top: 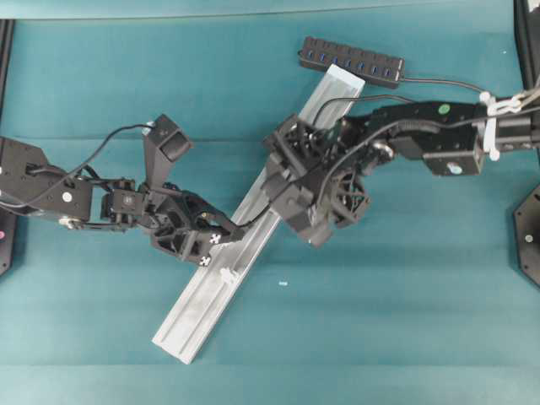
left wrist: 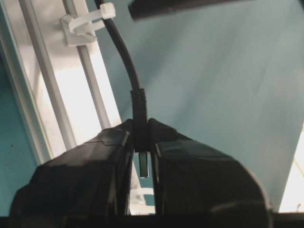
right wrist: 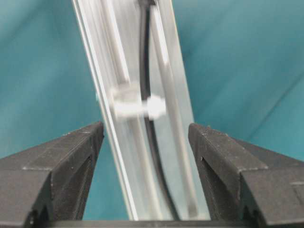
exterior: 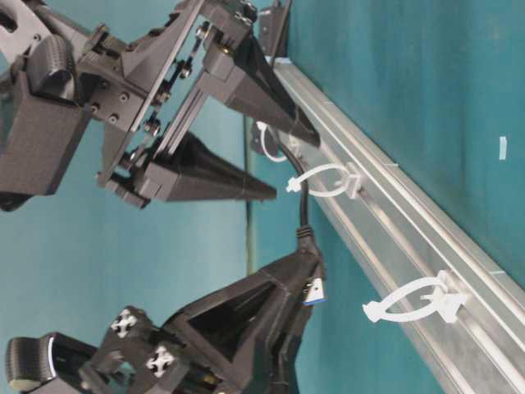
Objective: Pass the USB cable through three rings with both arms.
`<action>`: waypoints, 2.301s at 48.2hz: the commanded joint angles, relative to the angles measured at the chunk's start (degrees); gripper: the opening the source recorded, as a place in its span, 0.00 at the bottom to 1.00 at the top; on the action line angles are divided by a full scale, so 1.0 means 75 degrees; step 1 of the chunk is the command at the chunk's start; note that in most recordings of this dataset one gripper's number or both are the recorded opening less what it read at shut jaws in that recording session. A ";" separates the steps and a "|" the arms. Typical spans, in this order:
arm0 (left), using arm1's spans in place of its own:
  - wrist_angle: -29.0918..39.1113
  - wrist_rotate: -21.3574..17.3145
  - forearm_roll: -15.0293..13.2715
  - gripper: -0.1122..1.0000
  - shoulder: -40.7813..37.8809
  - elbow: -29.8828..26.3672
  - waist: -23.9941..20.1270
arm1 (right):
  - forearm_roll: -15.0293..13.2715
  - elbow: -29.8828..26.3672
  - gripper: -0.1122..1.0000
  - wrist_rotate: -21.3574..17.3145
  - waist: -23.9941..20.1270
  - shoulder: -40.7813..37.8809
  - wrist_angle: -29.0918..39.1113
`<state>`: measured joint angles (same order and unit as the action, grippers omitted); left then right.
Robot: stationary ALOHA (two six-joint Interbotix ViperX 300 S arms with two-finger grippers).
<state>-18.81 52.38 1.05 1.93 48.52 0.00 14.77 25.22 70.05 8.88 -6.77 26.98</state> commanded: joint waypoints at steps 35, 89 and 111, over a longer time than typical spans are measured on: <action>-0.0047 -0.0023 0.0023 0.19 0.0141 -0.0152 0.0035 | 0.0047 -0.0434 0.61 -0.0891 -0.0469 -0.0434 -0.0480; 0.0211 -0.0129 0.0035 0.96 0.0293 0.0012 0.0059 | -0.0176 -0.0598 0.17 -0.0855 -0.0410 -0.0504 -0.0047; 0.1816 -0.0902 0.0035 0.96 0.2238 0.0422 0.0410 | -0.1020 -0.0785 0.17 -0.0750 -0.0516 -0.0715 0.0270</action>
<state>-8.53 46.49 1.14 15.56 52.12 2.55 8.09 20.39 64.07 5.45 -11.43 28.83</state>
